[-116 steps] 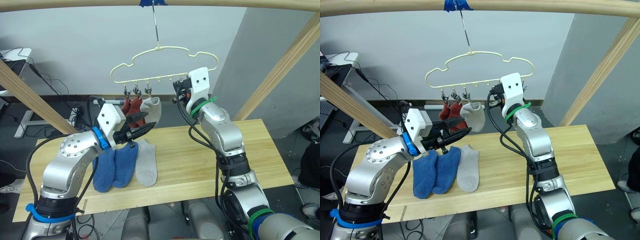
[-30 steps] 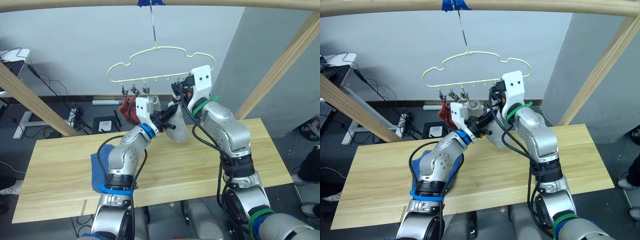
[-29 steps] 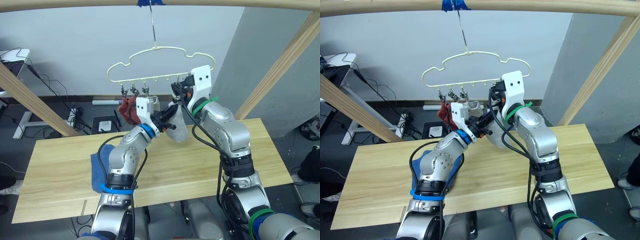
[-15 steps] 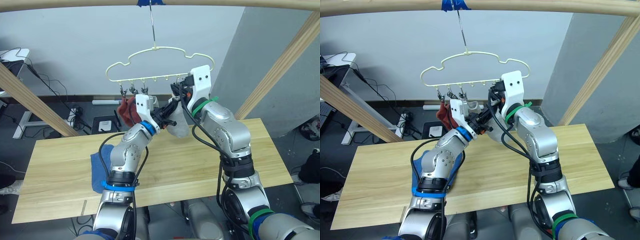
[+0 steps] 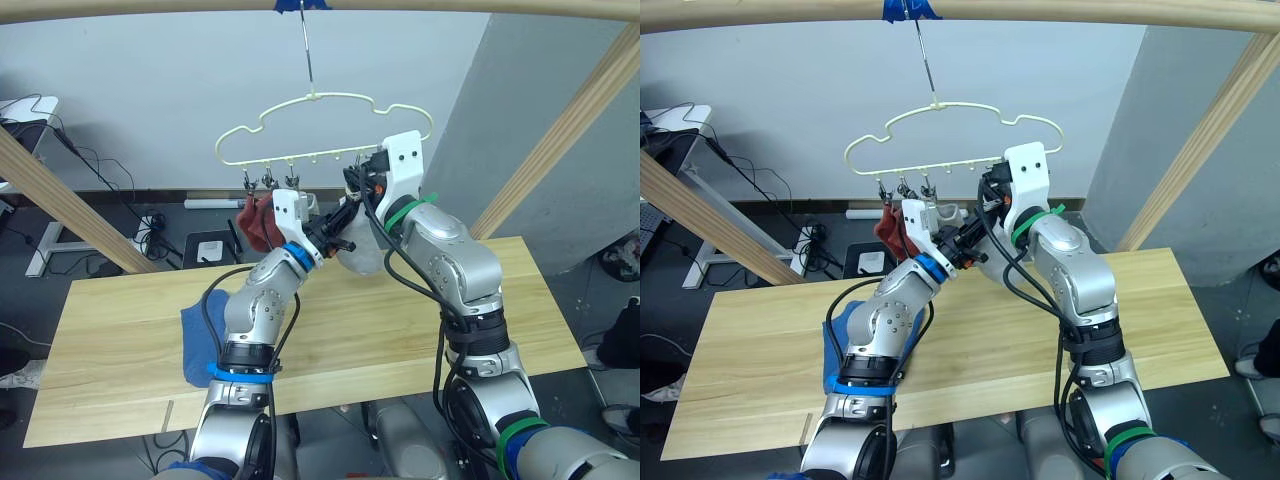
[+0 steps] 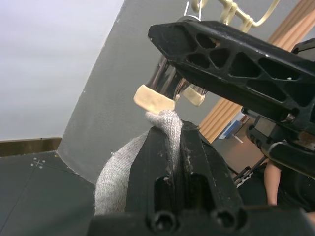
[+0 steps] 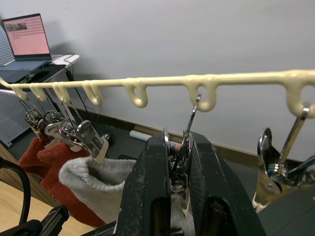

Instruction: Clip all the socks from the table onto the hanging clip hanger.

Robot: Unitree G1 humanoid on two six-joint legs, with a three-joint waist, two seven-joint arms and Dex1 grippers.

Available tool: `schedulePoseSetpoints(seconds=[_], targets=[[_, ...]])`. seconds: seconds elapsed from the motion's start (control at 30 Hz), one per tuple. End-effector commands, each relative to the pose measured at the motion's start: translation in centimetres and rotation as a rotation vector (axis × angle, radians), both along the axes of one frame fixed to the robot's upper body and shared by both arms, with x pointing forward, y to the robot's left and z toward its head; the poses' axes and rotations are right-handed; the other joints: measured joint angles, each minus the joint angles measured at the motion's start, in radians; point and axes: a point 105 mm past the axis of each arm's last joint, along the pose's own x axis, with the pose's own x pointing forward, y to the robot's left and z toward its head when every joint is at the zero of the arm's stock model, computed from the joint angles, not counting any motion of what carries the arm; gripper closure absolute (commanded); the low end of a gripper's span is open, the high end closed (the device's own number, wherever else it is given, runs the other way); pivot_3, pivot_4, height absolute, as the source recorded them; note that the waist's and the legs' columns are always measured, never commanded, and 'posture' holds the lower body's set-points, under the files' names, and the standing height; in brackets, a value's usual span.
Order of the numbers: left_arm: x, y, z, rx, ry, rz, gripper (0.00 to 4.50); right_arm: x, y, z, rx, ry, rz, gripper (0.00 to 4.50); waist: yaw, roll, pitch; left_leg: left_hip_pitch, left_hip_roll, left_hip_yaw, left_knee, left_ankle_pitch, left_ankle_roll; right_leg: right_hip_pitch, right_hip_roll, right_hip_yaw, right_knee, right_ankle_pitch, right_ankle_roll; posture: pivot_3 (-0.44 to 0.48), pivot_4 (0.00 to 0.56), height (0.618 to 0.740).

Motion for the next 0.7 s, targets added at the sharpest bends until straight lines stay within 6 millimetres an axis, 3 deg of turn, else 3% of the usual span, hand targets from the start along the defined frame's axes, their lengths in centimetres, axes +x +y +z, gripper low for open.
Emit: schedulePoseSetpoints(seconds=[0.03, 0.37, 0.6, 0.7], targets=[[0.1, -0.3, 2.4, -0.026, -0.093, 0.005, 4.50, -0.3, 0.0, 0.8, 0.028, -0.013, 0.008, 3.99, 0.000, 0.000, 0.000, 0.000, 0.000, 0.000, 0.000, 0.000, 0.000, 0.000, 0.000, 0.000, 0.000, 0.000, 0.000, -0.209, 0.260, 0.740], [0.6, -0.3, 2.5, -0.012, -0.105, 0.022, 4.50, -1.0, 0.3, 1.7, 0.079, -0.009, 0.049, 0.44, 0.000, 0.000, 0.000, 0.000, 0.000, 0.000, -0.001, 0.000, 0.000, 0.000, 0.000, 0.000, -0.001, 0.000, 0.000, -0.207, 0.257, 0.740], [1.2, -0.1, 2.3, 0.009, -0.097, 0.062, 4.50, -2.8, -0.2, 1.9, 0.055, -0.021, 0.101, 0.44, 0.002, 0.000, 0.000, -0.001, 0.000, 0.000, -0.005, 0.000, 0.000, 0.000, 0.000, 0.000, -0.005, 0.000, 0.000, -0.209, 0.256, 0.740], [1.4, 0.3, 2.1, 0.029, -0.100, 0.080, 3.71, -3.5, -0.5, 1.8, 0.036, -0.017, 0.121, 0.41, 0.003, 0.000, 0.000, -0.001, 0.000, 0.000, -0.006, 0.000, 0.000, 0.000, 0.000, 0.000, -0.007, 0.000, 0.000, -0.212, 0.257, 0.740]])
